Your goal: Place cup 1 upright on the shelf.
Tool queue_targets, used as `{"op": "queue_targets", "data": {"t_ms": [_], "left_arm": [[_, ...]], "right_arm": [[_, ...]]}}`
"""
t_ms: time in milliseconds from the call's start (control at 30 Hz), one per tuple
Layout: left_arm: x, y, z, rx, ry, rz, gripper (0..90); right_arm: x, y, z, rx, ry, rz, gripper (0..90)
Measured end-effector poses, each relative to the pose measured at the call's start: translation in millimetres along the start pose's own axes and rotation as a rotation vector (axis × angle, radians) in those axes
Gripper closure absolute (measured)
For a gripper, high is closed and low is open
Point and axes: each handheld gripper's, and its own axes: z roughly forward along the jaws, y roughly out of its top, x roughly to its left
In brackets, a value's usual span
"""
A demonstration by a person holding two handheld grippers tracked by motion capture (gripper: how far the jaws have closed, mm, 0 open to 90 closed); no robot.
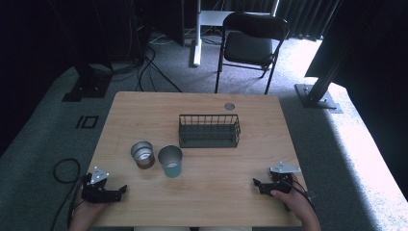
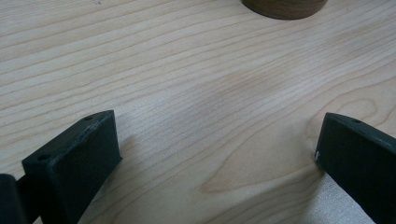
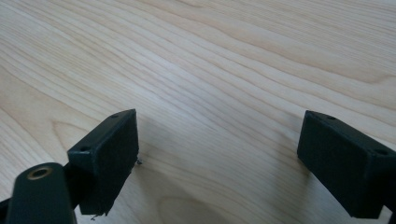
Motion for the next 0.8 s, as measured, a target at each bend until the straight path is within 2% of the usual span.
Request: {"op": "queue_targets", "data": {"t_ms": [133,800], "left_arm": [[0.0,0.0,0.0,0.000,0.000,0.000,0.3],[0.0,0.0,0.0,0.000,0.000,0.000,0.3]], "right_arm": [[2.8,3.2,3.0,-0.005,0.008,0.012,12.3],[34.2,32.2,23.2,-0.022,0.103,-0.073,12.3]]}}
